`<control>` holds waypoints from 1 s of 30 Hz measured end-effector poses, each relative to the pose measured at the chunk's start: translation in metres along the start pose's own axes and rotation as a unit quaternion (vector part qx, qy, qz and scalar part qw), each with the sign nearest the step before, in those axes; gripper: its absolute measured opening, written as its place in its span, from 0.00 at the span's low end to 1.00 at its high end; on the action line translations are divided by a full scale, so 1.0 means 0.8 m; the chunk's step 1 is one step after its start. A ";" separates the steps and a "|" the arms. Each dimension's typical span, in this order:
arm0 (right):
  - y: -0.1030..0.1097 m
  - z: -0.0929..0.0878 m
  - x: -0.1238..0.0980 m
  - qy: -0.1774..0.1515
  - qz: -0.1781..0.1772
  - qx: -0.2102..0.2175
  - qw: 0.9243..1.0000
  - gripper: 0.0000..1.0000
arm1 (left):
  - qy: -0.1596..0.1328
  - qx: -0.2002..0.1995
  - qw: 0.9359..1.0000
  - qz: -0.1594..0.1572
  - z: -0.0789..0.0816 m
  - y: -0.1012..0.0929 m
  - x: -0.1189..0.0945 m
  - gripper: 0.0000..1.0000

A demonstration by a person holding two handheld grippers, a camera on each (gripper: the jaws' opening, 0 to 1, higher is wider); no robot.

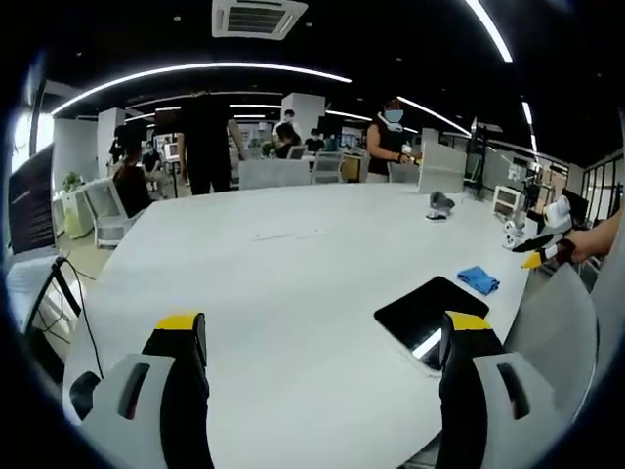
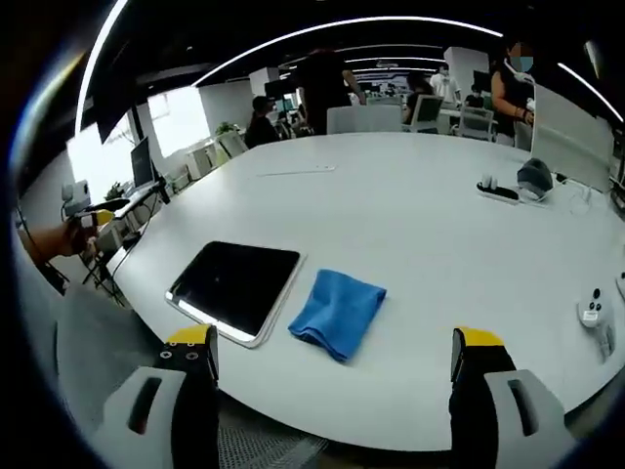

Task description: Wipe the mirror surface with the cleaning cloth until all visible marks leave the cleaned area.

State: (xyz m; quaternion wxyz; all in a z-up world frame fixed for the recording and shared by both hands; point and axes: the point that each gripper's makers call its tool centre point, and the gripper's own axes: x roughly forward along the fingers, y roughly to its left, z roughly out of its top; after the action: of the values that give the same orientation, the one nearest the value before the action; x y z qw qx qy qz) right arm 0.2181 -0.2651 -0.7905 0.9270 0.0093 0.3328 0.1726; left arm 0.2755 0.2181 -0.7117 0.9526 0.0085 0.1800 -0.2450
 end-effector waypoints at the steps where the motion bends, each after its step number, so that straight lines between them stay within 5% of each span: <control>1: 0.000 0.001 0.001 0.000 0.000 0.000 1.000 0.99 | -0.007 0.002 1.000 -0.001 0.003 -0.001 -0.002 0.99; 12: -0.001 0.000 0.012 0.000 0.000 0.010 1.000 0.98 | 0.011 -0.001 1.000 0.009 -0.009 0.007 0.008 0.99; 23: -0.017 0.000 0.007 -0.013 0.000 0.020 1.000 0.99 | 0.009 -0.002 1.000 0.005 0.003 0.003 0.027 0.99; 30: -0.014 0.016 0.013 -0.030 0.001 -0.005 1.000 0.98 | 0.014 0.020 0.999 -0.022 0.006 -0.007 0.023 0.99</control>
State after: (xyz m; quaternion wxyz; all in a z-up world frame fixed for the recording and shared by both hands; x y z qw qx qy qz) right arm 0.2371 -0.2711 -0.7890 0.9366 0.0103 0.3036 0.1745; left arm 0.2895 0.2041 -0.7130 0.9439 0.0274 0.1888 -0.2695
